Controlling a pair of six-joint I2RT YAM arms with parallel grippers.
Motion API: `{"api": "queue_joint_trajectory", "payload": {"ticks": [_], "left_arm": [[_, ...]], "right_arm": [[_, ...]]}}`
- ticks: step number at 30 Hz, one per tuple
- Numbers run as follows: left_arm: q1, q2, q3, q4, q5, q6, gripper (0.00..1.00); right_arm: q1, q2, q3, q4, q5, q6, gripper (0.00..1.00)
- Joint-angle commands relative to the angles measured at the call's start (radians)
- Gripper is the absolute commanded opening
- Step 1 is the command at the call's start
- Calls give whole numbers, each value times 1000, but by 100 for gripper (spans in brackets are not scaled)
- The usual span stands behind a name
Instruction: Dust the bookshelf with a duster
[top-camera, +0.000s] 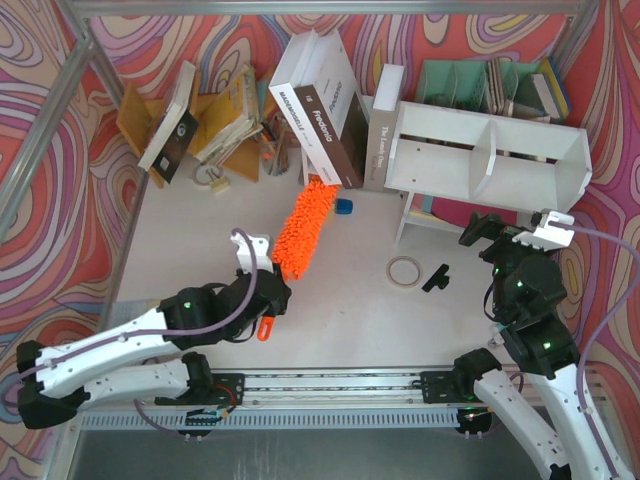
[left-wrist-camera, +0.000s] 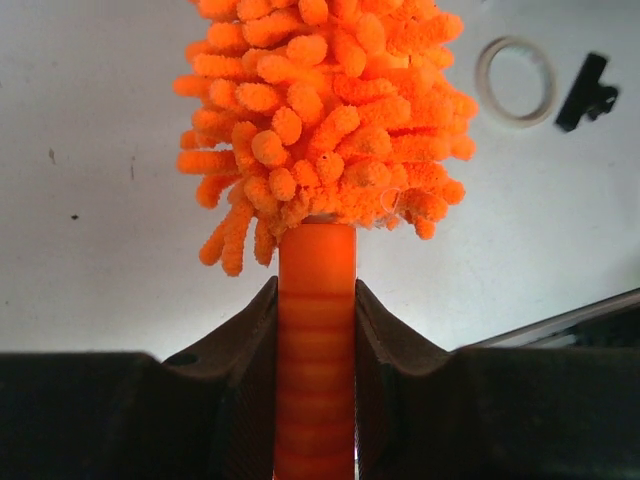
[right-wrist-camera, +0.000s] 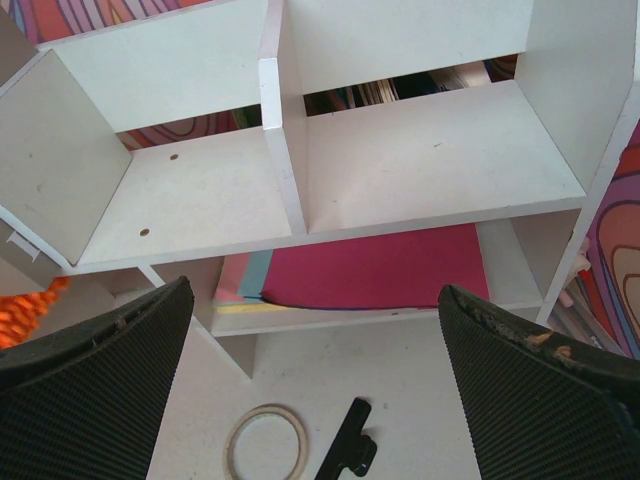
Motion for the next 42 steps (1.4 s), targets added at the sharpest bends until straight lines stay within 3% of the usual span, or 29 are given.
{"api": "queue_joint_trajectory", "payload": {"ticks": [1, 13, 27, 42], "left_arm": [[12, -65, 31, -19, -122, 16, 0], [15, -53, -122, -11, -88, -83, 0], [16, -56, 98, -35, -145, 37, 0], [17, -38, -152, 8, -57, -139, 0]], "right_arm": [[-1, -15, -9, 44, 1, -11, 99], [-1, -7, -9, 43, -4, -7, 99], [-1, -10, -10, 43, -2, -8, 99], [-1, -10, -11, 45, 3, -11, 99]]}}
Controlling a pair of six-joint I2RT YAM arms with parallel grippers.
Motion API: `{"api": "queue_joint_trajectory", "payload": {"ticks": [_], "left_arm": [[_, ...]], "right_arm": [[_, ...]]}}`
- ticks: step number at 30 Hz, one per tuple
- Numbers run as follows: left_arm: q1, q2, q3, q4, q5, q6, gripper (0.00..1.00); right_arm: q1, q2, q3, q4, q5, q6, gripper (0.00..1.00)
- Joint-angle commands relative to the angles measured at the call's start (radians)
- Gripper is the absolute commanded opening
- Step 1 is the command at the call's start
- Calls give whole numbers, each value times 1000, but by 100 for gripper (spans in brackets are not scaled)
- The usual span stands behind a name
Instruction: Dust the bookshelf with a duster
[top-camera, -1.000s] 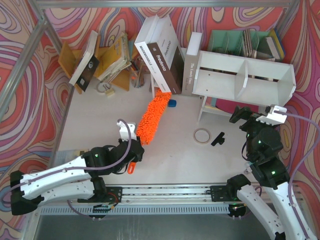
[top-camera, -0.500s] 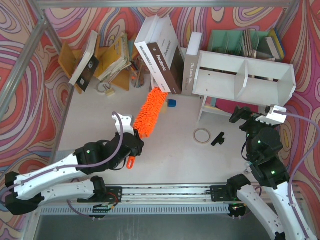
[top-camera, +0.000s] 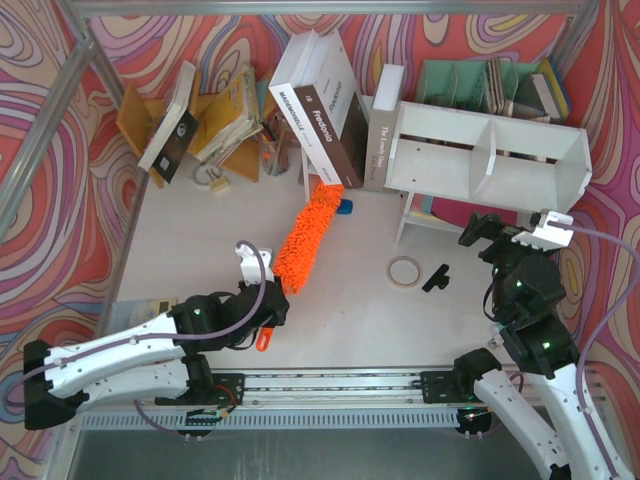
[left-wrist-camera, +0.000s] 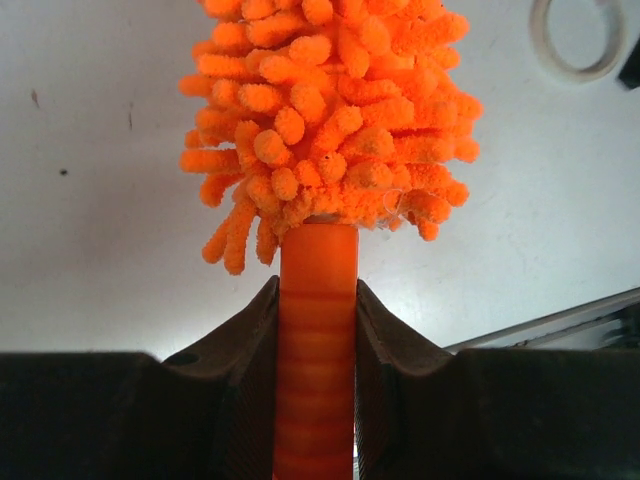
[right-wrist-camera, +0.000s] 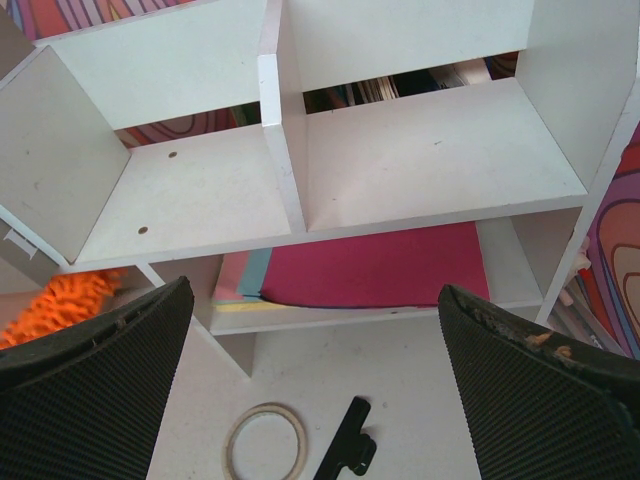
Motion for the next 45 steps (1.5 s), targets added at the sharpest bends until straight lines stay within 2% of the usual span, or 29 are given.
{"api": "queue_joint_trajectory", "payload": {"ticks": [1, 6, 13, 22, 30, 36, 41, 45], "left_arm": [[19, 10, -68, -8, -71, -104, 0], [19, 27, -47, 2, -72, -89, 0], [18, 42, 76, 55, -115, 5, 0], [18, 61, 164, 146, -49, 83, 0], [5, 201, 237, 287, 126, 115, 0], [-66, 344, 309, 361, 169, 183, 0], [-119, 432, 364, 360, 172, 210, 0], [-122, 457, 339, 353, 155, 192, 0]], "right_arm": [[-1, -11, -6, 44, 2, -11, 99], [-1, -11, -8, 45, 1, -11, 99], [-1, -12, -8, 46, 0, -11, 99], [-1, -19, -11, 47, -1, -14, 99], [-1, -19, -12, 48, -1, -16, 99], [-1, -24, -12, 48, 2, -19, 99], [-1, -27, -13, 48, 5, -21, 99], [-1, -30, -14, 49, 4, -23, 99]]}}
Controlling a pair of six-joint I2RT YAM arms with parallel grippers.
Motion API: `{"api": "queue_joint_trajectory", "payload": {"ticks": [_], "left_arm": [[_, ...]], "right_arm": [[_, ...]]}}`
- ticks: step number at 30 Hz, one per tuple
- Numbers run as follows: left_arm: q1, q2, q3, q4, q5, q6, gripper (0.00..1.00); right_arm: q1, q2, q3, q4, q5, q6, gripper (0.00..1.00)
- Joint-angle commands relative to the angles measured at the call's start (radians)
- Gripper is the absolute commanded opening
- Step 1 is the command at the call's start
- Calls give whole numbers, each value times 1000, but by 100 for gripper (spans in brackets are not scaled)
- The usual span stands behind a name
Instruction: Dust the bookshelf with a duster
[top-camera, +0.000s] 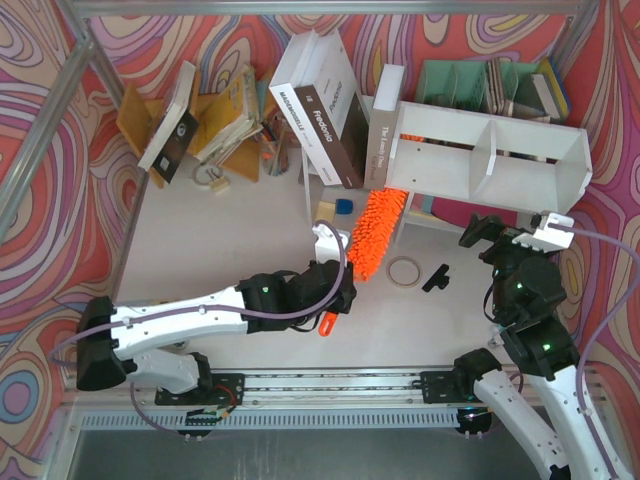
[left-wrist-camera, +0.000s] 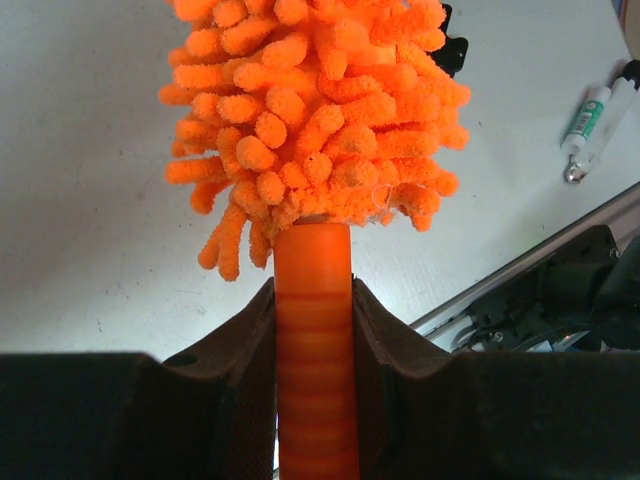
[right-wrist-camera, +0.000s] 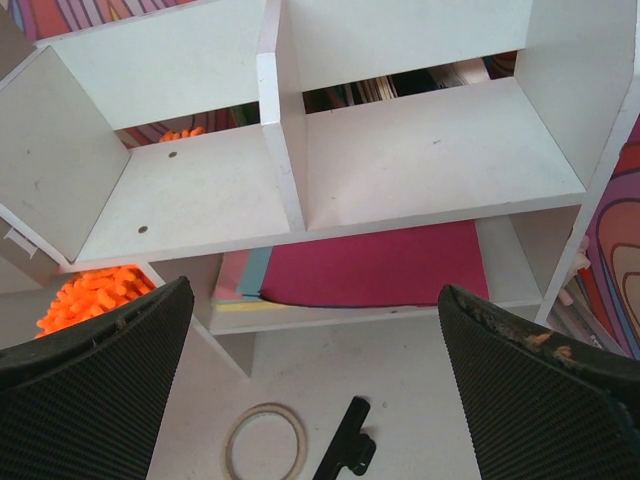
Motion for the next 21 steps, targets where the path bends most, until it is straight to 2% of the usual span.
{"api": "queue_joint_trajectory", "payload": {"ticks": [1, 7, 13, 21], "left_arm": [[-24, 23, 9, 87, 38, 56, 0], [-15, 127, -7, 51, 63, 31, 0], [19, 226, -45, 81, 143, 5, 0], [18, 238, -17, 50, 156, 12, 0]], "right_arm": [[-1, -17, -6, 48, 4, -22, 99], [-1, -17, -6, 50, 6, -24, 99], [-1, -18, -6, 50, 7, -24, 99], [-1, -17, -6, 51, 9, -26, 99]]}}
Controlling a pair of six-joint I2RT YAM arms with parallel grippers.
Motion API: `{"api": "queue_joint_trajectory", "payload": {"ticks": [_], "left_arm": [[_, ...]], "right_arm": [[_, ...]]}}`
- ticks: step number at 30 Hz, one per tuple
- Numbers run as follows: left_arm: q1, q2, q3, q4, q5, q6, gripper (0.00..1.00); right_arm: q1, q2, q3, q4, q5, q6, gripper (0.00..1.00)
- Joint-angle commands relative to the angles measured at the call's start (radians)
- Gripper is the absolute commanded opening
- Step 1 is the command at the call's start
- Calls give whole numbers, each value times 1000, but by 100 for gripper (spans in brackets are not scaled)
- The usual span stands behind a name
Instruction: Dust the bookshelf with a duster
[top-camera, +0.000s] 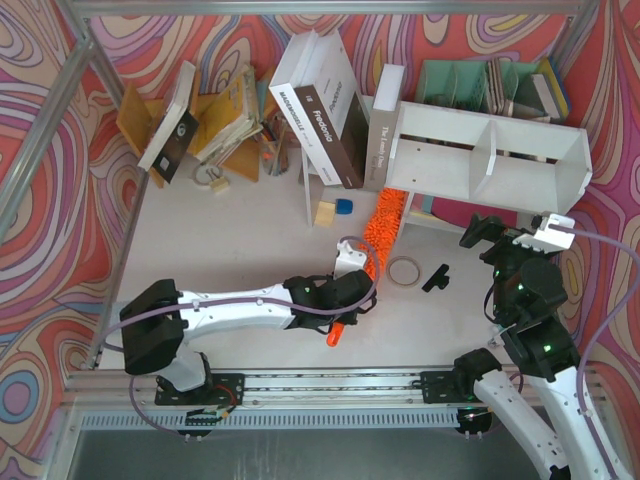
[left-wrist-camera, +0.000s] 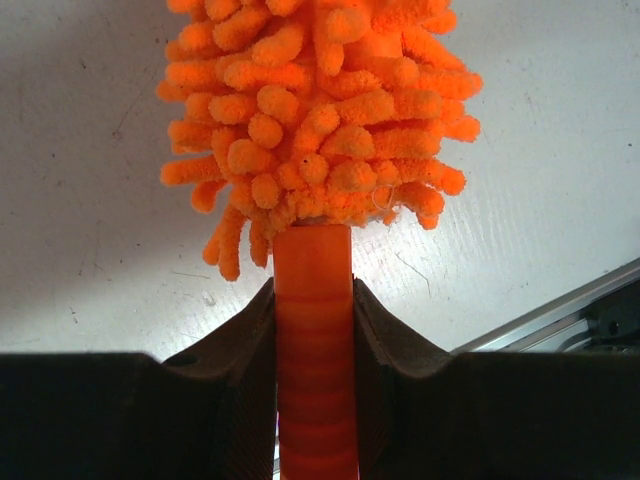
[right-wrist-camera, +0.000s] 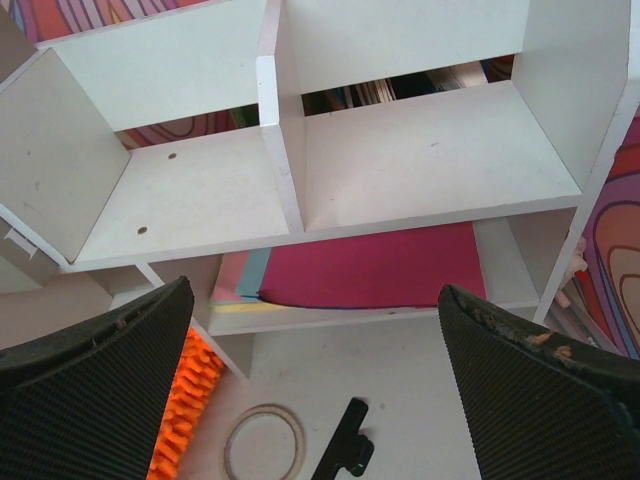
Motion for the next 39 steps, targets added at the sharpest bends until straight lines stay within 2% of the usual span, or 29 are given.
{"api": "queue_joint_trajectory", "payload": {"ticks": [1, 9, 13, 25, 34, 39], "left_arm": [[-15, -48, 13, 29, 66, 44, 0], [-44, -230, 52, -13, -47, 89, 0], [-45, -256, 46, -22, -73, 93, 0], [-17, -149, -54, -26, -9, 54, 0], [-18, -292, -42, -113, 27, 98, 0], [-19, -392, -30, -260, 20, 114, 0]], "right_arm": [[-1, -12, -5, 51, 9, -19, 99], [-1, -10, -7, 55, 5, -18, 99], [-1, -9, -5, 54, 4, -15, 99], [-1, -5, -5, 54, 3, -17, 99], [-1, -5, -5, 54, 7, -17, 99], [-1, -3, -5, 55, 9, -18, 99]]}}
